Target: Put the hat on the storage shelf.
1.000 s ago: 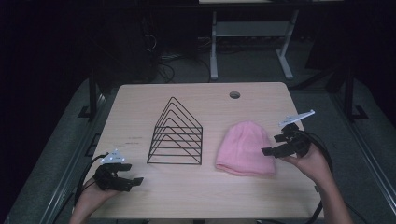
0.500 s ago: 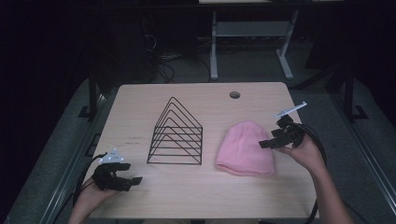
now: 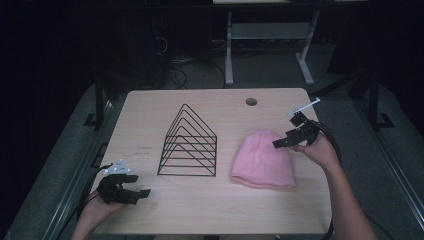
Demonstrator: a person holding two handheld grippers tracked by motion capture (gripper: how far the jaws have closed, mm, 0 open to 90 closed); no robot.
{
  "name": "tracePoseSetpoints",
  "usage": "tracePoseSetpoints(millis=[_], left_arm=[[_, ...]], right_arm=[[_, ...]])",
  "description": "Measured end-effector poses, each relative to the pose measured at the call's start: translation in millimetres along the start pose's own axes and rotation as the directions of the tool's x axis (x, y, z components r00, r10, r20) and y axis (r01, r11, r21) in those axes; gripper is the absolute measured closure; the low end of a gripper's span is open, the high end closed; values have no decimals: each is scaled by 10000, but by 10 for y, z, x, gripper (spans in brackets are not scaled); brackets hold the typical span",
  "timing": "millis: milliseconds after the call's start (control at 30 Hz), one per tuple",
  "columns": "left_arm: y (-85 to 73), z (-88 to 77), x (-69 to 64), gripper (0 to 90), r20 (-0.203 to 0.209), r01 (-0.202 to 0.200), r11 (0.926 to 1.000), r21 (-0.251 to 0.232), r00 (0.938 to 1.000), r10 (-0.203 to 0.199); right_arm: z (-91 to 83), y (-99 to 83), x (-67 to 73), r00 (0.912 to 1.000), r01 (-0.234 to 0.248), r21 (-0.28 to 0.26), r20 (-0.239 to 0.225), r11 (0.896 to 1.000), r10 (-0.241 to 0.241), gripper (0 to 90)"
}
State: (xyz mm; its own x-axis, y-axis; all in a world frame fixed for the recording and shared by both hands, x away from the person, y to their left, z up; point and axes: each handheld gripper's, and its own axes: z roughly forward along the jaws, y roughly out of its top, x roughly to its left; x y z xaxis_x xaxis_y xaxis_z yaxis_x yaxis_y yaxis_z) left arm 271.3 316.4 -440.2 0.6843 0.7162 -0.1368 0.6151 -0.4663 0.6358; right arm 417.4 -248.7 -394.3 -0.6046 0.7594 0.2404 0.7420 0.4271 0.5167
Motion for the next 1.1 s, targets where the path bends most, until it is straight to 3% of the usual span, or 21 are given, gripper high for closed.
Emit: tracePoseSetpoints(millis=[267,500,833,1100], left_arm=[[-20,-14,25,219,19,148,9999,-38,9999,-148],[-45,-33,55,219,2,275,9996,-105,9996,-275],[-55,-36,71,220,-120,345,9994,-74,9993,-346],[-62,-43,86,220,-136,303,9995,32,9994,-303]], right_arm=[[206,201,-109,10000,-34,516,66,9987,31,196],[321,278,-273,9980,-629,722,99,9954,623,219],[517,305,-383,9963,-855,1309,44,9877,857,369],[586,325,-388,9951,-817,1820,-397,9799,904,467]])
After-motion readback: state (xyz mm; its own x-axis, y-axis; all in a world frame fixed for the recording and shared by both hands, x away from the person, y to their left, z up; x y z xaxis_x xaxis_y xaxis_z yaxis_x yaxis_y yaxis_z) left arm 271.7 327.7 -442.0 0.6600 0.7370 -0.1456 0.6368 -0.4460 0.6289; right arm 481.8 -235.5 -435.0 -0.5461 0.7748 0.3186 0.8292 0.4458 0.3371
